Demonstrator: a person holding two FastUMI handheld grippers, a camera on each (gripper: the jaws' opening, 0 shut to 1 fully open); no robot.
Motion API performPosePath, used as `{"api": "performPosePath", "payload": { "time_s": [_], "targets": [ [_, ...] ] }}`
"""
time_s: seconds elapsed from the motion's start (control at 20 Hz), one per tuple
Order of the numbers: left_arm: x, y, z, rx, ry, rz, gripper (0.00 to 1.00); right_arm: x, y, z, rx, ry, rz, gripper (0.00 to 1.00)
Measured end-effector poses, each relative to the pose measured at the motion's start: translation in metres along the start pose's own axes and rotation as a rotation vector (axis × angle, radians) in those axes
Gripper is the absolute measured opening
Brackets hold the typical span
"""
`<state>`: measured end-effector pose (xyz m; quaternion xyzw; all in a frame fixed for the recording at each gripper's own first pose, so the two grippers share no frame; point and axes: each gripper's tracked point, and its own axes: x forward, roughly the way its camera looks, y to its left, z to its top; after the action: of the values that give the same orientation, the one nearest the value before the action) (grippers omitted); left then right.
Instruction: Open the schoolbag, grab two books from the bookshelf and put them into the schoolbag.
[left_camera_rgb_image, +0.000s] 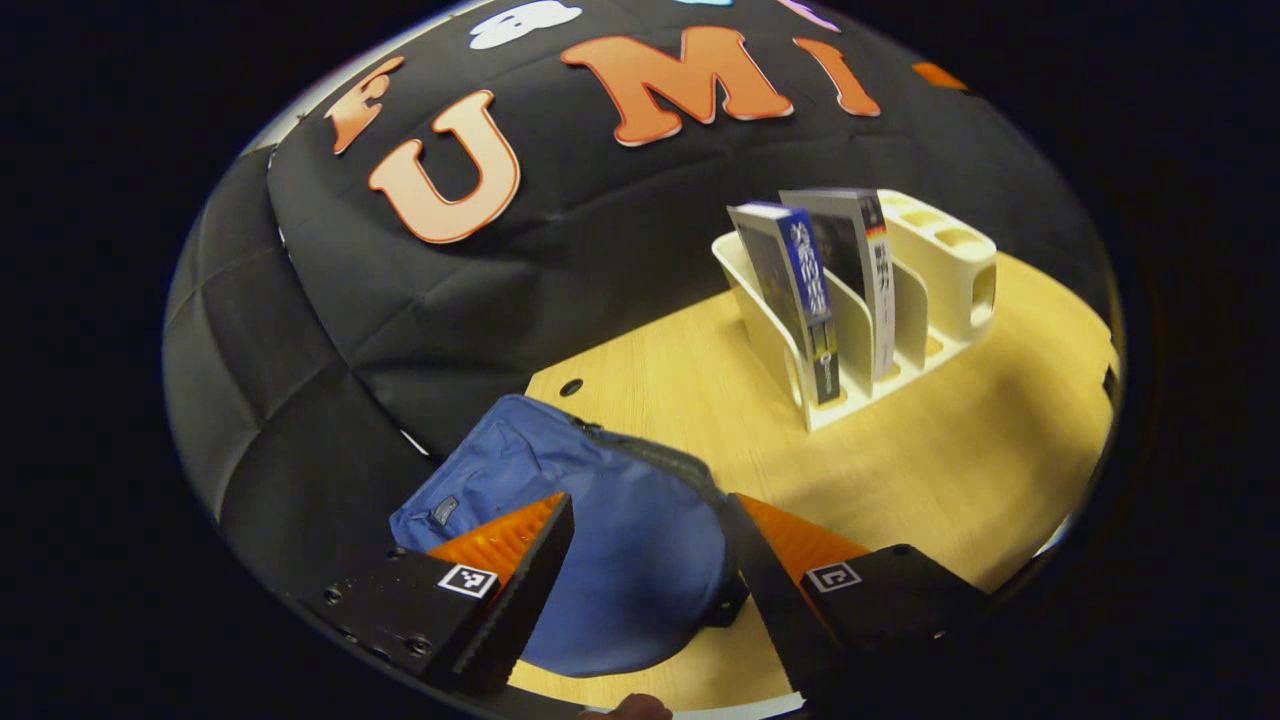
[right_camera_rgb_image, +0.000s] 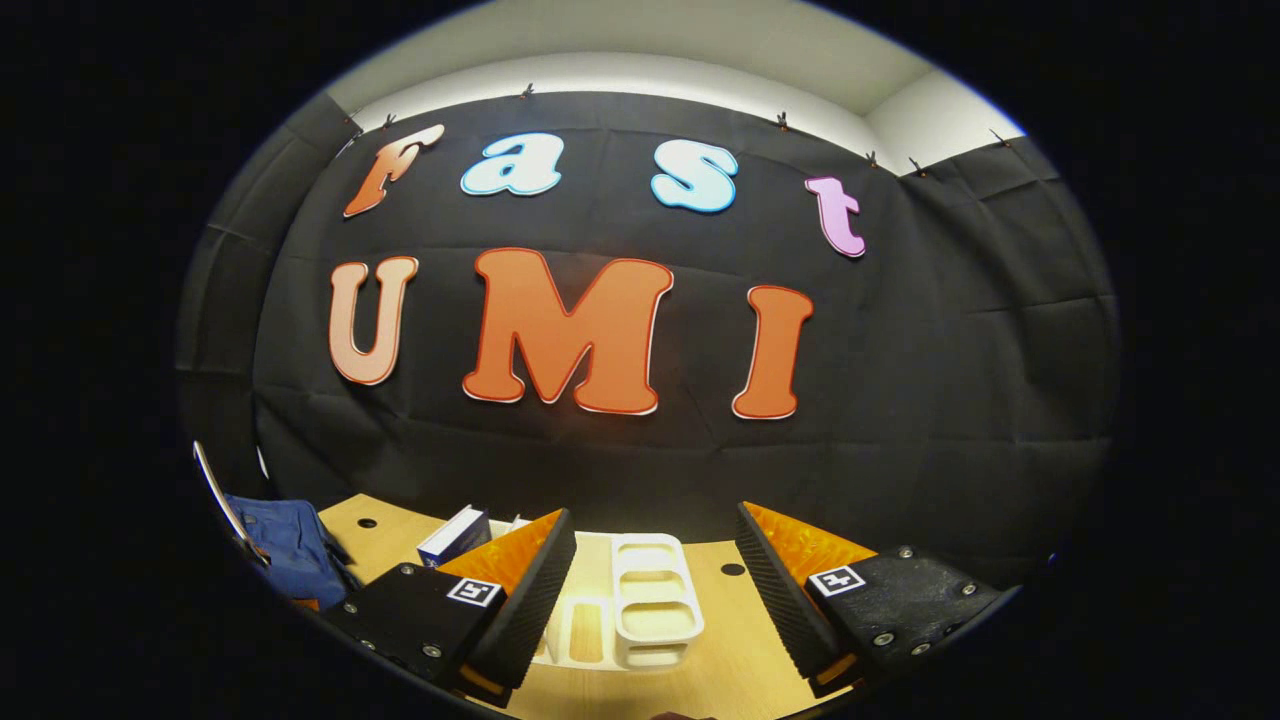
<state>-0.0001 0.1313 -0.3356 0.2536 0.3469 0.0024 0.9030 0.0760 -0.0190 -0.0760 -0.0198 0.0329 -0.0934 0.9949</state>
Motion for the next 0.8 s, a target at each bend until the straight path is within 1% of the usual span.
{"api": "performPosePath", "payload": {
  "time_s": [0.05,0.1,0.2,0.3,0.4,0.65,0.8],
  "targets": [
    [0.001,0.0,-0.007,0.05,0.018,0.042,0.96,0.001,-0.003,-0.002,-0.008,0.005,-0.012,0.95],
    [0.005,-0.005,-0.011,0.099,0.014,0.057,0.95,0.001,-0.006,-0.006,-0.015,0.016,-0.021,0.96],
    [0.008,-0.023,-0.022,0.18,0.042,0.057,0.95,0.002,-0.01,-0.012,-0.026,0.039,-0.037,0.95],
    [0.013,-0.039,-0.043,0.232,0.086,0.044,0.95,0.002,-0.011,-0.015,-0.031,0.052,-0.047,0.96],
    [0.019,-0.043,-0.059,0.276,0.126,0.055,0.95,0.003,-0.009,-0.018,-0.034,0.06,-0.049,0.95],
    [0.027,-0.033,-0.082,0.324,0.193,0.099,0.95,0.003,-0.002,-0.014,-0.039,0.049,-0.038,0.95],
    [0.027,-0.032,-0.075,0.351,0.186,0.118,0.95,0.004,-0.003,-0.012,-0.031,0.042,-0.036,0.95]
  ]
}}
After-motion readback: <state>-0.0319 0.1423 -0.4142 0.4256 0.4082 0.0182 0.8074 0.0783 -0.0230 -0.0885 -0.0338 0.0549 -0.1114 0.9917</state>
